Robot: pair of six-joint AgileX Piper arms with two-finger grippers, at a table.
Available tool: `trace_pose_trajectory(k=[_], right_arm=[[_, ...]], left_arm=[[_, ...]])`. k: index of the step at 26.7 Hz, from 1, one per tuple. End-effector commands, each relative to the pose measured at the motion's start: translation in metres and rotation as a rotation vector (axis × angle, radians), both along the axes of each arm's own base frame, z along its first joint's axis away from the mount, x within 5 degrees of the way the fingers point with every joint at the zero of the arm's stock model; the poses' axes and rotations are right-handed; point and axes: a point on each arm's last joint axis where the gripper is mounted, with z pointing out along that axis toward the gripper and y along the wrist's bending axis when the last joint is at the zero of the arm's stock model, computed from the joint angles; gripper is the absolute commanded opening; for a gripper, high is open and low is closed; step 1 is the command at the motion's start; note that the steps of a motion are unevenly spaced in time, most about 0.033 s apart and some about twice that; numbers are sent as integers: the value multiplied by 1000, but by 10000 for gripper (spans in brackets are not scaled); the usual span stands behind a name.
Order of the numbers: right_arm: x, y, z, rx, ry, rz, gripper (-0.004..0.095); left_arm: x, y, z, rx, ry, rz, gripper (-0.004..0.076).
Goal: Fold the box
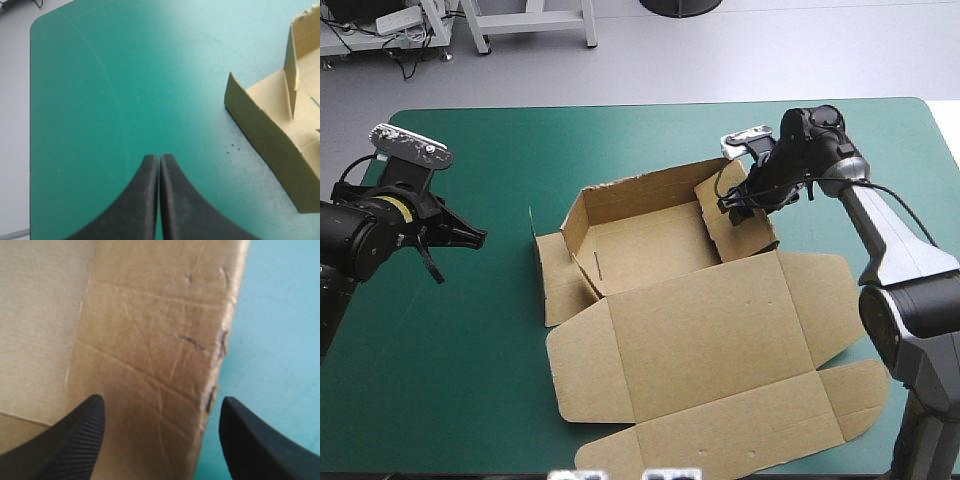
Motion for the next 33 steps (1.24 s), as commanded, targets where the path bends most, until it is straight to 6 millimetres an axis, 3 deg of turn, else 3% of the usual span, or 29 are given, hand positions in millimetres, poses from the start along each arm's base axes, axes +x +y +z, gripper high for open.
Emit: trace_pose_trajectory(k=[1, 4, 6, 10, 14, 17, 22, 25, 28, 33], right_arm=[[0, 2, 7, 30, -3, 12, 578], [4, 3, -5, 28, 25, 12, 485], [5, 3, -6, 26, 25, 19, 362], [3, 3, -1, 16, 0, 73, -21], [5, 2, 7, 8, -33, 81, -20], [5, 2, 27, 19, -96, 81, -20], [-4, -6, 87, 59, -271, 64, -20], [-16, -22, 124, 88, -372, 25, -20], [-46, -51, 172, 151, -493, -27, -20], [-76, -83, 208, 280, -597, -54, -20]], left_arm=[[-4, 0, 17, -23, -98, -20, -1], [-4, 0, 17, -23, -94, -19, -1], [-5, 0, 17, -20, -89, -19, -1], [-5, 0, 16, -23, -87, -20, -1], [-5, 0, 16, -25, -86, -20, -1], [-5, 1, 16, -17, -85, -14, -1], [-5, 1, 16, -13, -86, -6, -1], [-2, 2, 15, -7, -81, 2, -1], [10, 15, 9, 5, -57, 70, -1], [35, 46, -9, -4, 4, 172, -1]])
